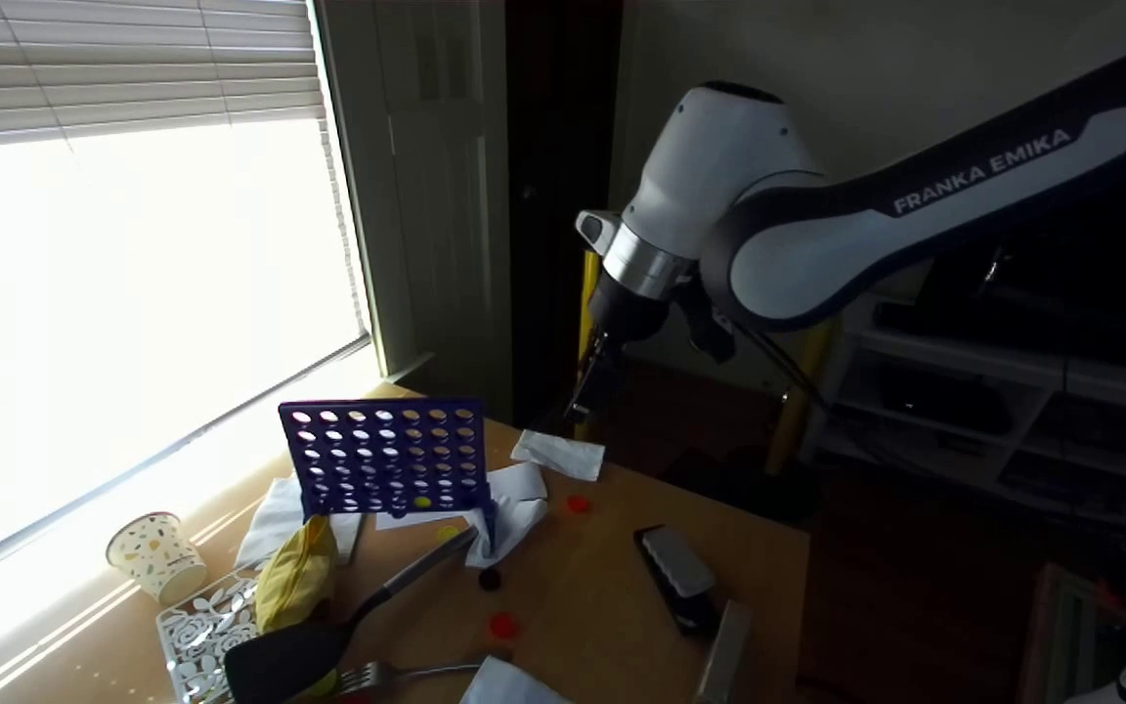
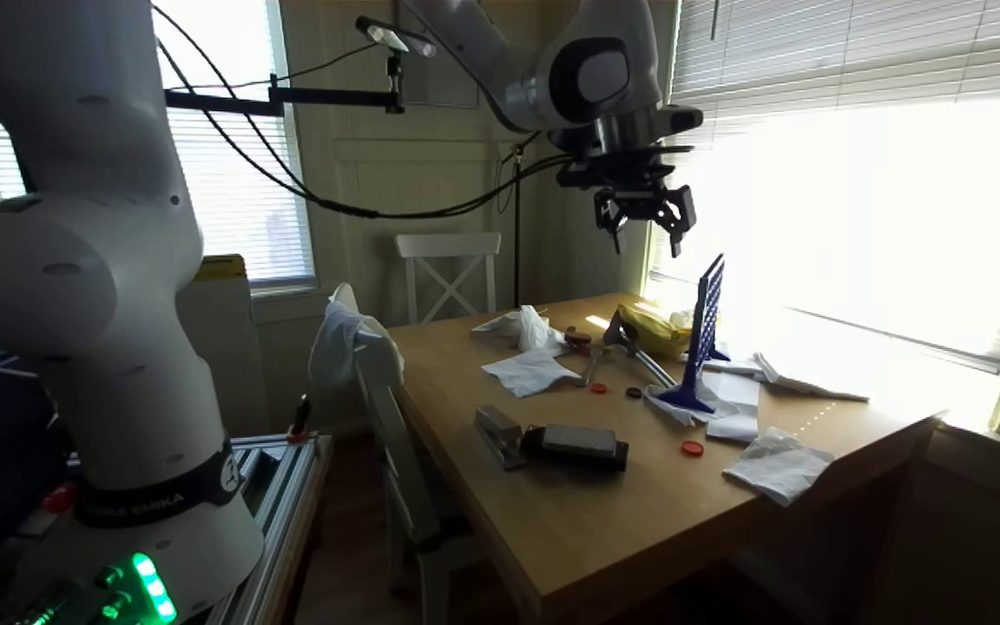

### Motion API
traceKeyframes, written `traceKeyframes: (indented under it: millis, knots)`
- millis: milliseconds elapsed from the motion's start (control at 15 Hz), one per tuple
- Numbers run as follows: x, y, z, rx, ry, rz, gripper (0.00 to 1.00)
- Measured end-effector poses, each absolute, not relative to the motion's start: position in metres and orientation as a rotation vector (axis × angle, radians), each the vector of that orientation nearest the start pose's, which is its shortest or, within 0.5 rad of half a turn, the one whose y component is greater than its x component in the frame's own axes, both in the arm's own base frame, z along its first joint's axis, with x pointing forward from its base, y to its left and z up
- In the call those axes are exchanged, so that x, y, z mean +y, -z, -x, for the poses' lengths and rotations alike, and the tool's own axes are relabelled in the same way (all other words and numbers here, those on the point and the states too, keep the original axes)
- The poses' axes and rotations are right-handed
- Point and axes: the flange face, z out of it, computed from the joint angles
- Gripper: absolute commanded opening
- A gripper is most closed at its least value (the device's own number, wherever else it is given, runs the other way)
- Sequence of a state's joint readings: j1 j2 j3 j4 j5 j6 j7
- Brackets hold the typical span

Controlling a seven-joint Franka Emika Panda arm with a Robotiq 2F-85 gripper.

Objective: Move the blue gameboard to the front.

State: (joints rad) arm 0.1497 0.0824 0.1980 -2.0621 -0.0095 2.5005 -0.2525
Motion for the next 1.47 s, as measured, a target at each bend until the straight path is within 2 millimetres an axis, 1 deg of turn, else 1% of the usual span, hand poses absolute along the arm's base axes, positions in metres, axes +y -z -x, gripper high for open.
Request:
traceKeyframes:
  millis: [133, 267, 467, 867, 1067, 1200, 1467]
  knots:
    - [0.206, -0.439, -0.584, -1.018, 0.537, 2.911, 1.00]
    - [0.204, -0.441, -0.603, -1.048, 0.535, 2.919, 1.00]
    - [0.205, -0.438, -0.611, -1.058, 0.535, 2.919, 1.00]
    - [0.206, -0.438, -0.611, -1.060, 0.533, 2.920, 1.00]
    - [0.210, -0.434, -0.614, -1.074, 0.530, 2.918, 1.00]
    - [0.215, -0.430, -0.625, -1.100, 0.530, 2.921, 1.00]
    - [0.225, -0.419, -0.663, -1.146, 0.511, 2.919, 1.00]
